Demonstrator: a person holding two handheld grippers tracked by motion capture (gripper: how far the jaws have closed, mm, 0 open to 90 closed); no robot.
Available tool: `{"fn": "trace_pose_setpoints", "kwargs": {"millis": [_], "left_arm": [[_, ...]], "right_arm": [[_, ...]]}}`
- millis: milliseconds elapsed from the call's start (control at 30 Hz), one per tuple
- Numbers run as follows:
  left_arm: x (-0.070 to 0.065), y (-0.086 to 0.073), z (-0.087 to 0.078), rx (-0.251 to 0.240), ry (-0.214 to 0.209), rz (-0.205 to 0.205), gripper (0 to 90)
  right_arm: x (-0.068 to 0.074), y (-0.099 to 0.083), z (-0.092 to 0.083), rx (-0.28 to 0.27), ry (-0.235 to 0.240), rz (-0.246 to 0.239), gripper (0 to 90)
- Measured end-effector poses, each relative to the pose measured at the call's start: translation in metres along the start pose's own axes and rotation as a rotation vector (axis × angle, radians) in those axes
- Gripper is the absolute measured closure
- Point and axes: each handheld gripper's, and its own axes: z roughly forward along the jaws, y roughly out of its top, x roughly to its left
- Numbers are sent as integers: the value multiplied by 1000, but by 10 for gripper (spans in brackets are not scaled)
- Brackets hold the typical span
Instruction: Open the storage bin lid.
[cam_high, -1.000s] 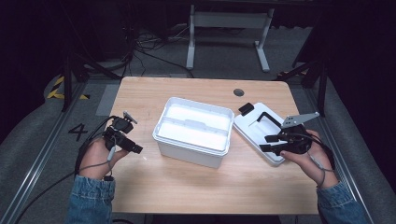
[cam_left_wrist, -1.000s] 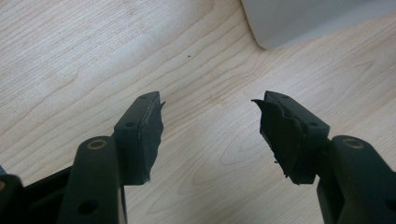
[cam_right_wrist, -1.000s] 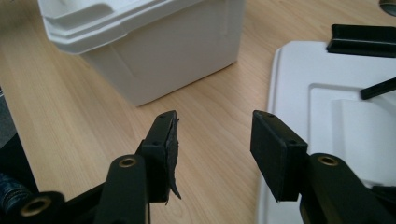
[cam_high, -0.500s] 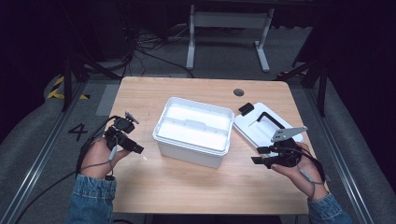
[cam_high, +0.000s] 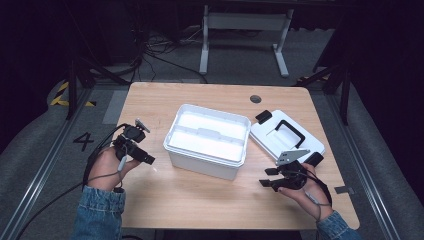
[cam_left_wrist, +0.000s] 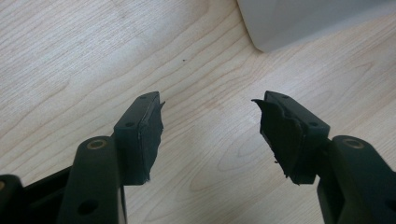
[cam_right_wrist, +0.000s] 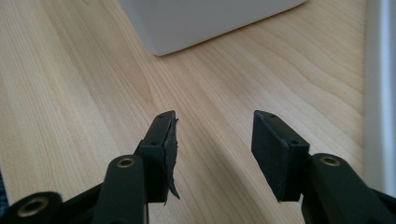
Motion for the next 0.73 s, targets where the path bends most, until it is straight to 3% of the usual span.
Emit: {"fn": "trace_pose_setpoints", "kwargs": {"millis": [467, 733], "left_arm": [[2, 0, 0, -7, -2, 0, 393], [0, 1, 0, -2, -1, 0, 393]], "right_arm": [[9, -8, 27, -22, -43, -59, 503], [15, -8, 31, -27, -34, -89, 500]]}}
